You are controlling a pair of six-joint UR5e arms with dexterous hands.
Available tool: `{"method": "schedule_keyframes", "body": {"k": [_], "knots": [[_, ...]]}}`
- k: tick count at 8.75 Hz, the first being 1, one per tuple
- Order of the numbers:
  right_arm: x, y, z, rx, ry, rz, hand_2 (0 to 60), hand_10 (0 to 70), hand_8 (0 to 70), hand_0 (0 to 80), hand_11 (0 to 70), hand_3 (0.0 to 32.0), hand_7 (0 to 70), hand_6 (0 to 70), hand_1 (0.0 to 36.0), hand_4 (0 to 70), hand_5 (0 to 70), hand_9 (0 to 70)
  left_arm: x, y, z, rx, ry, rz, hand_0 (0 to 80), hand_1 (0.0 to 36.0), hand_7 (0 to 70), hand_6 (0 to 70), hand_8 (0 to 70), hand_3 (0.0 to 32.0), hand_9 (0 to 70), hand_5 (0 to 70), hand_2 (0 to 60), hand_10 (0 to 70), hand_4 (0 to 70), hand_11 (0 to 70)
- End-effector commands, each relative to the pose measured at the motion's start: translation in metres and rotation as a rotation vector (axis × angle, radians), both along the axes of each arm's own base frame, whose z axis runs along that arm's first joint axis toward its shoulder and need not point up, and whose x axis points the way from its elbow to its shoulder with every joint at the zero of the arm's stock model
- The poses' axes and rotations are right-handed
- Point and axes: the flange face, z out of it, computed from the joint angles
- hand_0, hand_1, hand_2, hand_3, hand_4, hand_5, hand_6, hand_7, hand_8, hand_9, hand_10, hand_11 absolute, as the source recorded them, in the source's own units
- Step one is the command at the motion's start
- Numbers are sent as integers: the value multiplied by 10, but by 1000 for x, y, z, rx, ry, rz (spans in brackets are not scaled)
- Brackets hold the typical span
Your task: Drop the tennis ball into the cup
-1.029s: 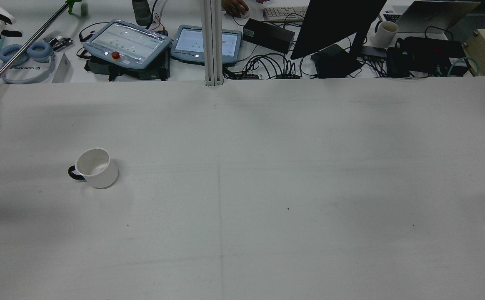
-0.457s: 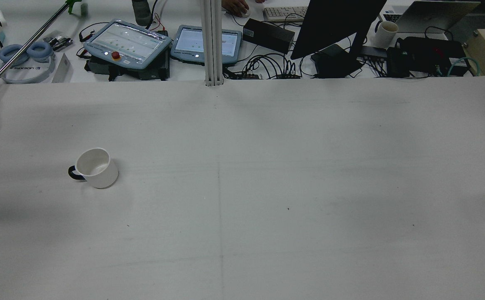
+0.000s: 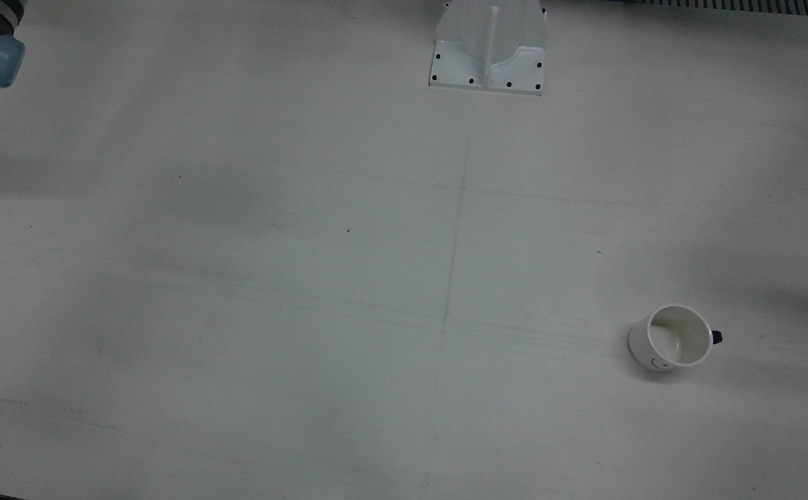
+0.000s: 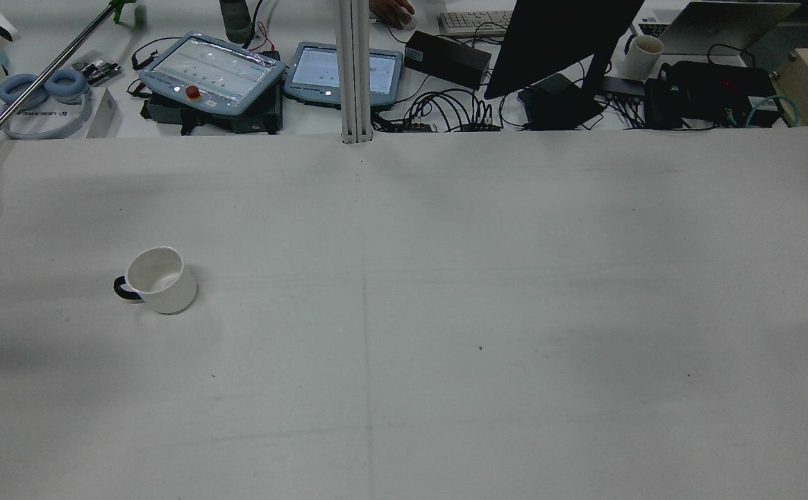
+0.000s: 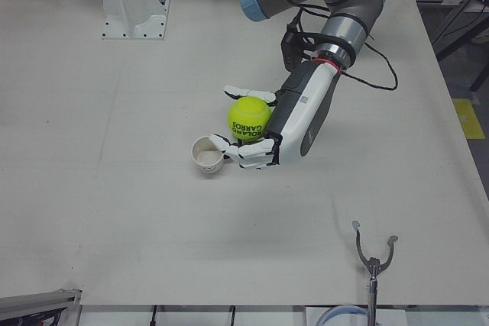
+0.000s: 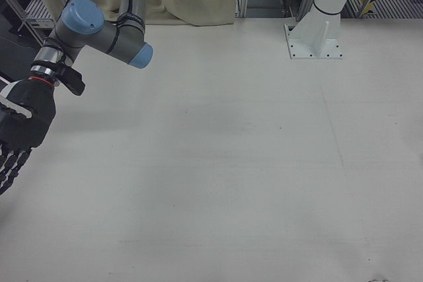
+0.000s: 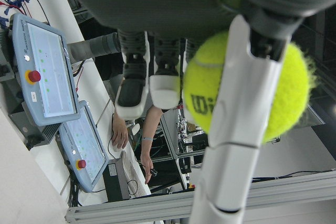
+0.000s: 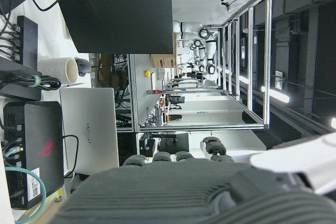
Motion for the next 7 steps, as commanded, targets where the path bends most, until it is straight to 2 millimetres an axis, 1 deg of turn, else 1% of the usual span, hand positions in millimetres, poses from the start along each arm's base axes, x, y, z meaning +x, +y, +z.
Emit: {"method": "schedule_keyframes", "body": {"k": [1, 2, 3, 4, 5, 6, 7], "knots": [[0, 0, 0, 0, 0, 0, 0, 0, 0, 0, 0, 0, 0, 0, 0, 0, 0, 0, 0, 6, -8, 6, 0, 7, 788, 190, 700, 700, 700, 0, 700, 268, 10, 417, 569, 593], [0, 0, 1, -3, 0, 0, 0, 0, 0, 0, 0, 0, 0, 0, 0, 0, 0, 0, -1, 6, -8, 8, 0, 7, 779, 182, 700, 700, 700, 0, 700, 289, 12, 414, 563, 589], [0, 0, 0, 0, 0, 0, 0, 0, 0, 0, 0, 0, 0, 0, 0, 0, 0, 0, -1, 6, -8, 8, 0, 5, 779, 188, 700, 700, 700, 0, 700, 274, 10, 411, 556, 584], [0, 0, 0, 0, 0, 0, 0, 0, 0, 0, 0, 0, 0, 0, 0, 0, 0, 0, 0, 6, -8, 6, 0, 7, 759, 190, 700, 700, 700, 0, 700, 258, 8, 409, 554, 581], [0, 0, 0, 0, 0, 0, 0, 0, 0, 0, 0, 0, 0, 0, 0, 0, 0, 0, -1, 6, -7, 6, 0, 7, 751, 181, 700, 700, 700, 0, 700, 280, 16, 409, 551, 580], [0, 0, -1, 1, 0, 0, 0, 0, 0, 0, 0, 0, 0, 0, 0, 0, 0, 0, -1, 6, -7, 7, -1, 7, 732, 187, 700, 700, 700, 0, 700, 249, 5, 408, 545, 578], [1, 0, -1, 3, 0, 2, 0, 0, 0, 0, 0, 0, 0, 0, 0, 0, 0, 0, -2, 6, -8, 9, 0, 5, 738, 184, 700, 700, 700, 0, 700, 264, 16, 406, 536, 576]]}}
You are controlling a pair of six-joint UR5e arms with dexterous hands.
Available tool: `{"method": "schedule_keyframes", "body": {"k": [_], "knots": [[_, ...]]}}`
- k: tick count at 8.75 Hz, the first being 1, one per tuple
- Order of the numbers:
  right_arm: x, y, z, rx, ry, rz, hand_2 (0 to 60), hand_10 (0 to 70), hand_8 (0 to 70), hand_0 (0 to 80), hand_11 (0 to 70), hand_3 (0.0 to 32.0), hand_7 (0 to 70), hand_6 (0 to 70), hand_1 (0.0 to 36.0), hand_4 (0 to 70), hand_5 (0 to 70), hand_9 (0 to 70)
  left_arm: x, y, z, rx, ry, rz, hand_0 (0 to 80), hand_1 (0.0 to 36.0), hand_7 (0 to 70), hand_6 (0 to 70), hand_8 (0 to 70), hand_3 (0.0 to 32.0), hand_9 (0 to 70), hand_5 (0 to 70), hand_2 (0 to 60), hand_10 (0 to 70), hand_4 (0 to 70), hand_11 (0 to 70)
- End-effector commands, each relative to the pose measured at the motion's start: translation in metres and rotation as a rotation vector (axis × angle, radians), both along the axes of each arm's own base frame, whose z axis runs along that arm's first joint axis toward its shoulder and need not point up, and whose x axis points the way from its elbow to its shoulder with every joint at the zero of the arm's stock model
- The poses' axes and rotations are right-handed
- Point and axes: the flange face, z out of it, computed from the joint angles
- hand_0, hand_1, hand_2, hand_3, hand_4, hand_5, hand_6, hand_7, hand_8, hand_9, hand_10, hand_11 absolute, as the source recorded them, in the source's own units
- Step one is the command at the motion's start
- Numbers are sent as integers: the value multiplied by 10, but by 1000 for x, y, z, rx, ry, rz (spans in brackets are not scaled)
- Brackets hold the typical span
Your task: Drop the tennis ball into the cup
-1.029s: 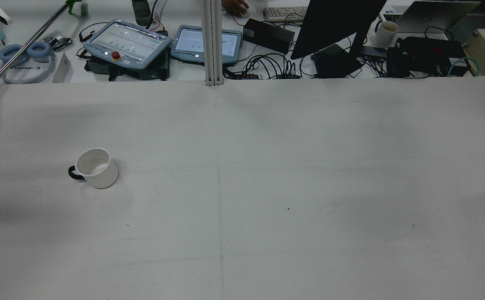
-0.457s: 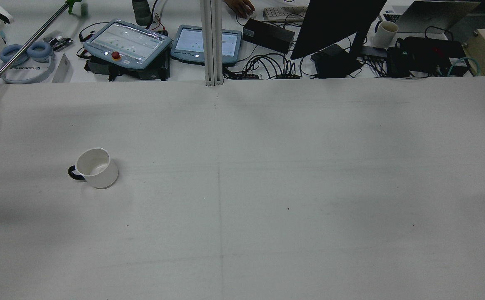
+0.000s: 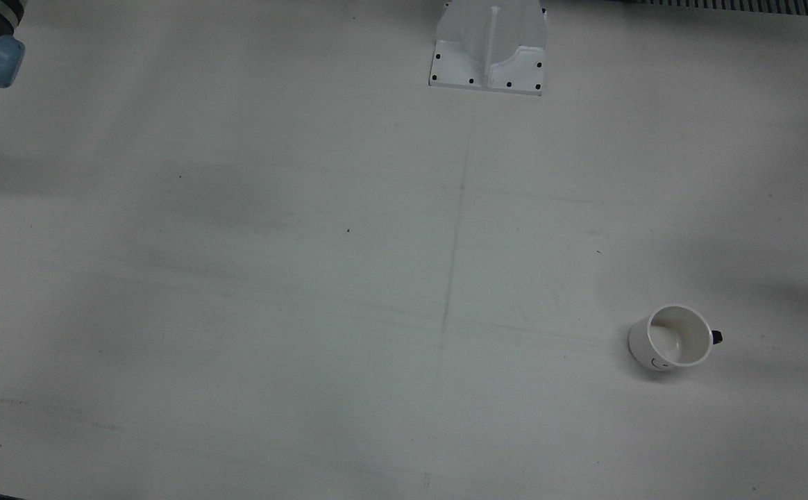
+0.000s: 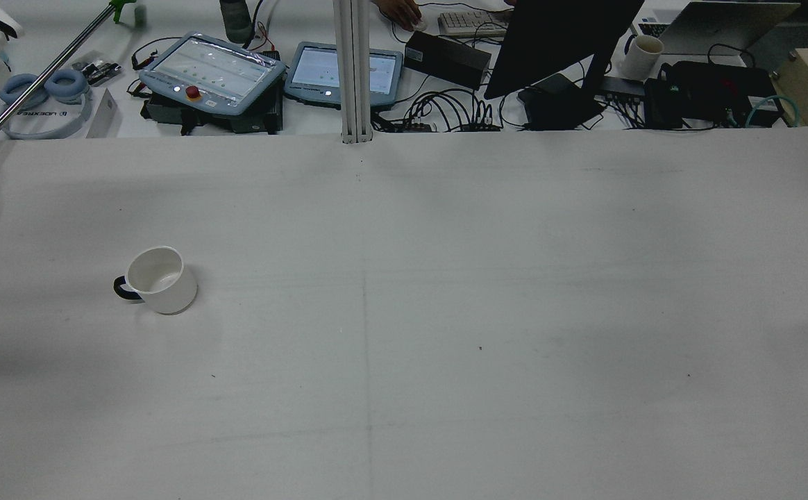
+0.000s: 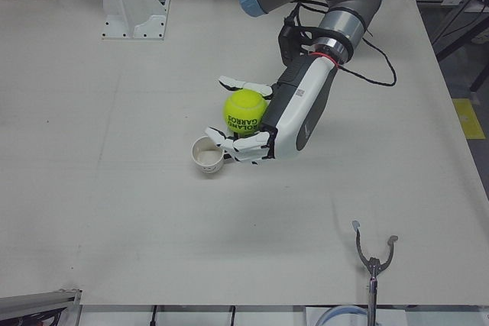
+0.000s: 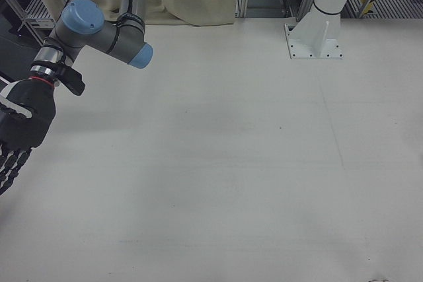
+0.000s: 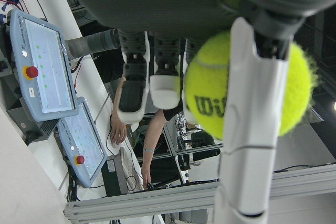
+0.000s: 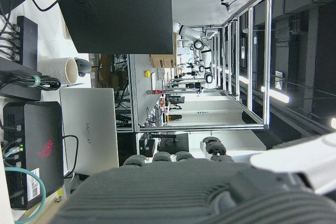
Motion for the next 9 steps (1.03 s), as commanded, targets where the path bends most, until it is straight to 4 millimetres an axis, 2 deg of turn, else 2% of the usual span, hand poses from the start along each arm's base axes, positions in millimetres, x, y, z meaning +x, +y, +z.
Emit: {"method": "schedule_keyframes", "body": {"k": [1, 3, 5, 7, 8, 9], "knots": [[1, 0, -1, 1, 0, 2, 0, 0, 0, 0, 0, 0, 0, 0, 0, 0, 0, 0, 0, 0, 0, 1, 0, 0, 740, 189, 700, 700, 700, 0, 700, 249, 5, 405, 532, 576], [0, 0, -1, 1, 0, 0, 0, 0, 0, 0, 0, 0, 0, 0, 0, 0, 0, 0, 1, -2, 1, -1, -2, 1, 800, 192, 700, 700, 700, 0, 700, 261, 0, 406, 522, 578], [0, 0, 0, 1, 0, 0, 0, 0, 0, 0, 0, 0, 0, 0, 0, 0, 0, 0, 0, -3, 3, -7, -3, 0, 797, 183, 700, 700, 700, 0, 700, 276, 0, 408, 515, 579], [0, 0, -1, 1, 0, 0, 0, 0, 0, 0, 0, 0, 0, 0, 0, 0, 0, 0, 1, -3, 4, -10, -4, 1, 800, 197, 700, 700, 700, 0, 700, 238, 0, 405, 513, 576], [1, 0, -1, 1, 0, 2, 0, 0, 0, 0, 0, 0, 0, 0, 0, 0, 0, 0, 1, -3, 4, -8, -4, 1, 784, 187, 700, 700, 700, 0, 700, 259, 0, 403, 512, 573], [0, 0, -1, 1, 0, 0, 0, 0, 0, 0, 0, 0, 0, 0, 0, 0, 0, 0, 2, -2, 3, -1, -2, 3, 724, 178, 700, 700, 700, 0, 700, 247, 0, 399, 509, 566]]}}
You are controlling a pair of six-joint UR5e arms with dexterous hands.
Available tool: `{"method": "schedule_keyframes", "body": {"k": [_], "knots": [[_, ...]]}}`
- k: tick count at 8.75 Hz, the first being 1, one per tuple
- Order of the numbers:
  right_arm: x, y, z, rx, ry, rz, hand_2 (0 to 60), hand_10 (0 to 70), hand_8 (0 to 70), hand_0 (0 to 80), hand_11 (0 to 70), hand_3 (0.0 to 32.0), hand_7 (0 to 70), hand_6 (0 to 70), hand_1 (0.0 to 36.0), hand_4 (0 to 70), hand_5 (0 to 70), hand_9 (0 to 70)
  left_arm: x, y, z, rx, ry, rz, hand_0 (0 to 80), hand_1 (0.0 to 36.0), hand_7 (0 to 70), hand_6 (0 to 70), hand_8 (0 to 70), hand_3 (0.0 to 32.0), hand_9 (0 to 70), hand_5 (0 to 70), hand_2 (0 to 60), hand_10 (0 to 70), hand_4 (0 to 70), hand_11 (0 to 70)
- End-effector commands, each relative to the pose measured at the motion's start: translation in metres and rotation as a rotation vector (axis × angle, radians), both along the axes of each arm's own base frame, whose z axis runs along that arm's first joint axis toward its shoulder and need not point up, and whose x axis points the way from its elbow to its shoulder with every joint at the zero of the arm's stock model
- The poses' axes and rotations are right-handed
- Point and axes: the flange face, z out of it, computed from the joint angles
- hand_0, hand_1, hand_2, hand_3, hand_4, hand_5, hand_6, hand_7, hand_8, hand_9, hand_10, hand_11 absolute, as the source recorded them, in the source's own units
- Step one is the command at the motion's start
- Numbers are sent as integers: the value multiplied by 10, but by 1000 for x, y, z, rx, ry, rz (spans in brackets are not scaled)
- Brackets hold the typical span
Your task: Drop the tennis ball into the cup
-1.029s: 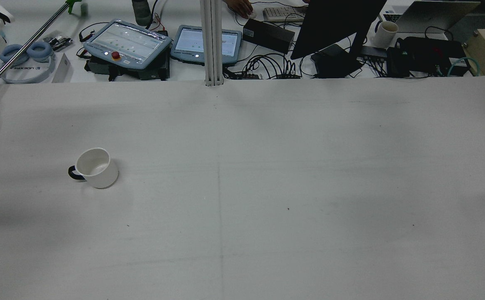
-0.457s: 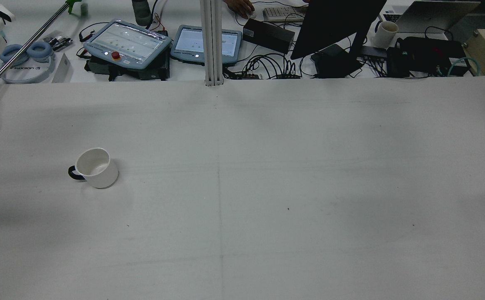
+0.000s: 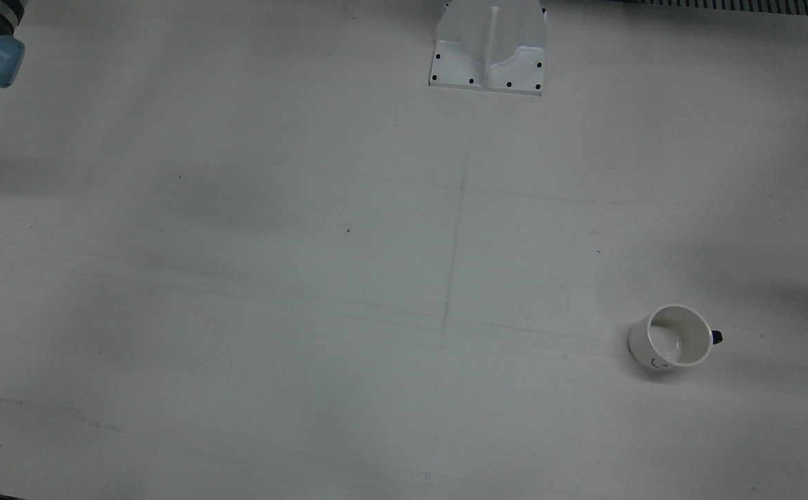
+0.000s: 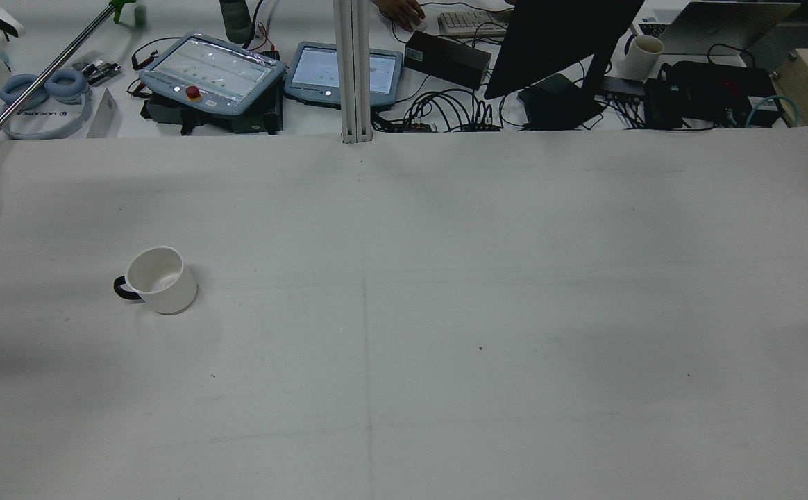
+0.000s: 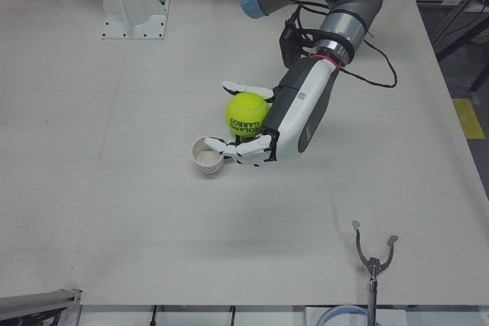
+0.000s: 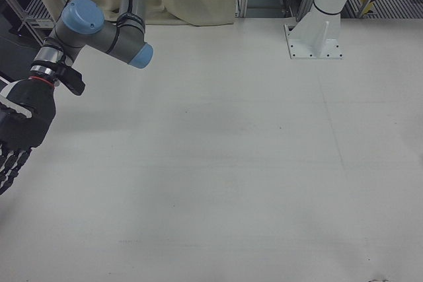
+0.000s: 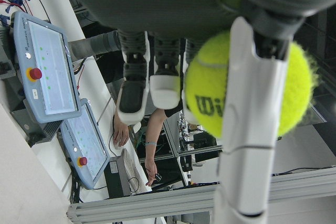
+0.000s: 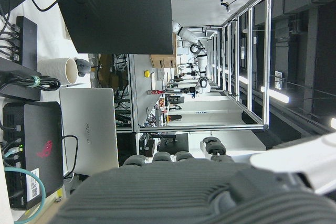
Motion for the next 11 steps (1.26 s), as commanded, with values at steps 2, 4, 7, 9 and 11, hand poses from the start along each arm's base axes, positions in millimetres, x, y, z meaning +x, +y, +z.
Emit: {"method": "schedule_keyframes", "body": {"k": [2, 4, 7, 9, 11], "knots": [[0, 0, 0, 0, 0, 0, 0, 0, 0, 0, 0, 0, 0, 0, 0, 0, 0, 0, 7, 1, -5, 34, 9, 13, 651, 173, 700, 700, 700, 0, 700, 219, 2, 398, 513, 564], [0, 0, 1, -1, 0, 0, 0, 0, 0, 0, 0, 0, 0, 0, 0, 0, 0, 0, 13, 13, 32, 36, 6, 30, 616, 142, 700, 700, 700, 0, 700, 243, 6, 398, 497, 561], [0, 0, 1, -3, 0, 0, 0, 0, 0, 0, 0, 0, 0, 0, 0, 0, 0, 0, 70, 39, 71, 39, 8, 140, 602, 143, 700, 700, 700, 0, 700, 217, 0, 392, 485, 553], [0, 0, 1, -3, 0, 0, 0, 0, 0, 0, 0, 0, 0, 0, 0, 0, 0, 0, 123, 48, 66, 50, 12, 223, 586, 139, 700, 689, 700, 0, 700, 199, 0, 393, 491, 554], [0, 0, 1, -3, 0, 0, 0, 0, 0, 0, 0, 0, 0, 0, 0, 0, 0, 0, 147, 55, 66, 49, 17, 247, 578, 124, 700, 698, 700, 0, 700, 227, 19, 394, 481, 554]]}}
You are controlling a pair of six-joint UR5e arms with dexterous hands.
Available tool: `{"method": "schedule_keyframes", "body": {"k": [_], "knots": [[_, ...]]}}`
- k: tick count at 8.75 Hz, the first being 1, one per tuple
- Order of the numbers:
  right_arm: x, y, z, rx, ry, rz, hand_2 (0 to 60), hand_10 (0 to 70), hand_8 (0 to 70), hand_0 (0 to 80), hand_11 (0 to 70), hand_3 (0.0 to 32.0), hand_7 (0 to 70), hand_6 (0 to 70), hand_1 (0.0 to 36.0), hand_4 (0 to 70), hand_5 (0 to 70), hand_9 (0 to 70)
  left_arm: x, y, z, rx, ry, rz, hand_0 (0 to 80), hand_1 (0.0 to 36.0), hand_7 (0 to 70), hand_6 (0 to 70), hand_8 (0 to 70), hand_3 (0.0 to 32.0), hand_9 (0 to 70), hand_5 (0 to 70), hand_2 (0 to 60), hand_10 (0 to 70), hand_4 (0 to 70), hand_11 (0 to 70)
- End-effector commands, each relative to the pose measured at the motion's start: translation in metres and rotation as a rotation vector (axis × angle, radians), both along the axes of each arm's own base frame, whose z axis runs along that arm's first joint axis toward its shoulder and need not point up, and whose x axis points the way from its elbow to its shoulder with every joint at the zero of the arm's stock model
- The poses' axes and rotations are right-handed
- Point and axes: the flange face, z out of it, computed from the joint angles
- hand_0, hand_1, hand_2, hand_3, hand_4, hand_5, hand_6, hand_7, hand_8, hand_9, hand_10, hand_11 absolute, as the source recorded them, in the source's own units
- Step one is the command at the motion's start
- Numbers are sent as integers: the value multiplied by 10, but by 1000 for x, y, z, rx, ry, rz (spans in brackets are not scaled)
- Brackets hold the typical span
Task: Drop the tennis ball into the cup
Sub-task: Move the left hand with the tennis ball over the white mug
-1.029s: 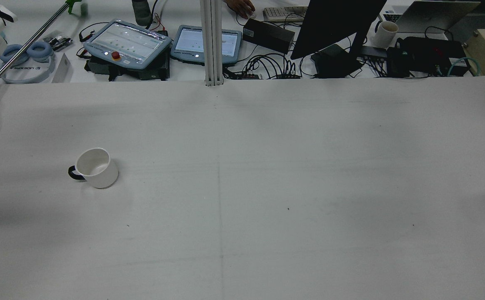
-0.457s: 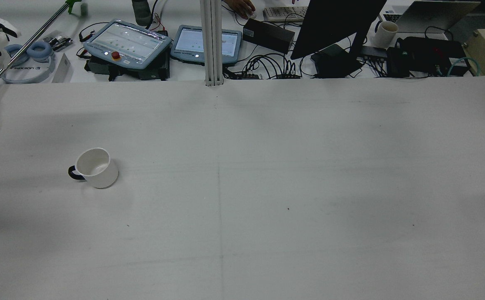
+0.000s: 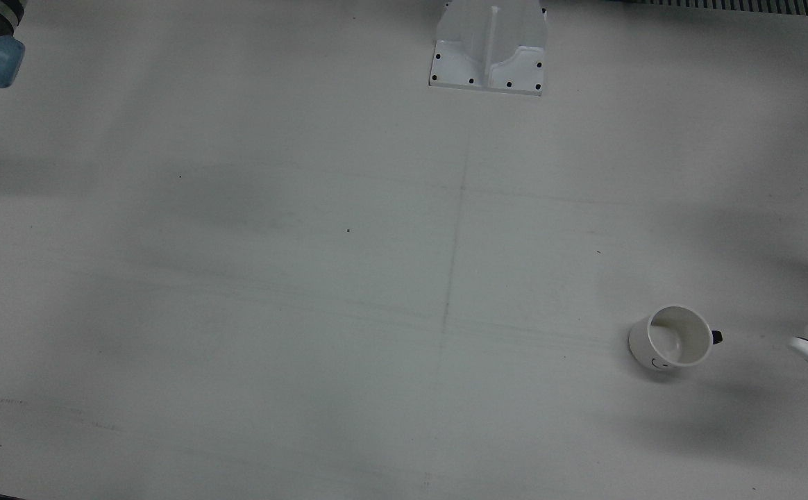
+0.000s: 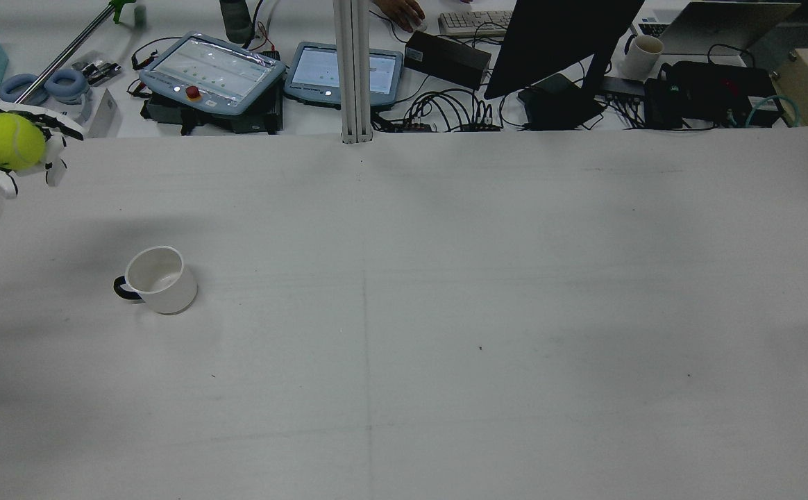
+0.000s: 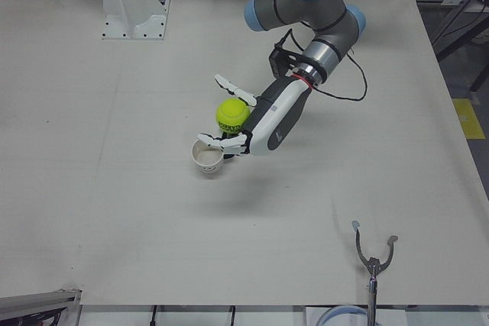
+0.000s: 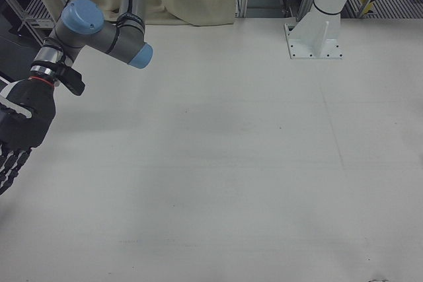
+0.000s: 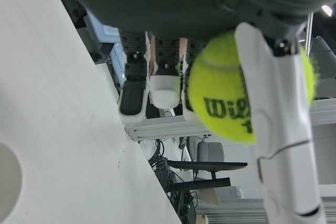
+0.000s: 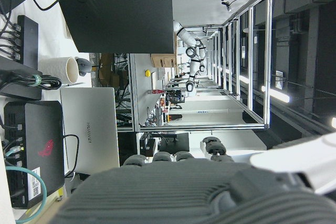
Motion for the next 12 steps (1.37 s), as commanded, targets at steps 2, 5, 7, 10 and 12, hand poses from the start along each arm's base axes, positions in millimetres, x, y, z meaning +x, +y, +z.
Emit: {"method": "schedule_keyframes", "body": {"k": [2, 5, 7, 10, 12], "knots": [[0, 0, 0, 0, 0, 0, 0, 0, 0, 0, 0, 0, 0, 0, 0, 0, 0, 0, 49, 8, 4, -4, 0, 34, 578, 119, 700, 700, 700, 0, 700, 243, 17, 395, 485, 555], [0, 0, 0, 0, 0, 0, 0, 0, 0, 0, 0, 0, 0, 0, 0, 0, 0, 0, 62, -3, -5, -5, 2, 31, 581, 124, 700, 700, 700, 0, 700, 235, 14, 390, 490, 550], [0, 0, -1, 1, 0, 0, 0, 0, 0, 0, 0, 0, 0, 0, 0, 0, 0, 0, 61, 0, 2, -15, -3, 33, 566, 118, 700, 694, 700, 0, 700, 222, 30, 380, 479, 536], [0, 0, -1, 1, 0, 0, 0, 0, 0, 0, 0, 0, 0, 0, 0, 0, 0, 0, 61, -1, -1, 0, 8, 34, 480, 91, 547, 428, 248, 0, 358, 89, 25, 52, 332, 80], [0, 0, 0, 0, 0, 0, 0, 0, 0, 0, 0, 0, 0, 0, 0, 0, 0, 0, 61, -1, -1, 6, 13, 36, 477, 129, 273, 50, 2, 0, 59, 18, 0, 0, 205, 0]]}}
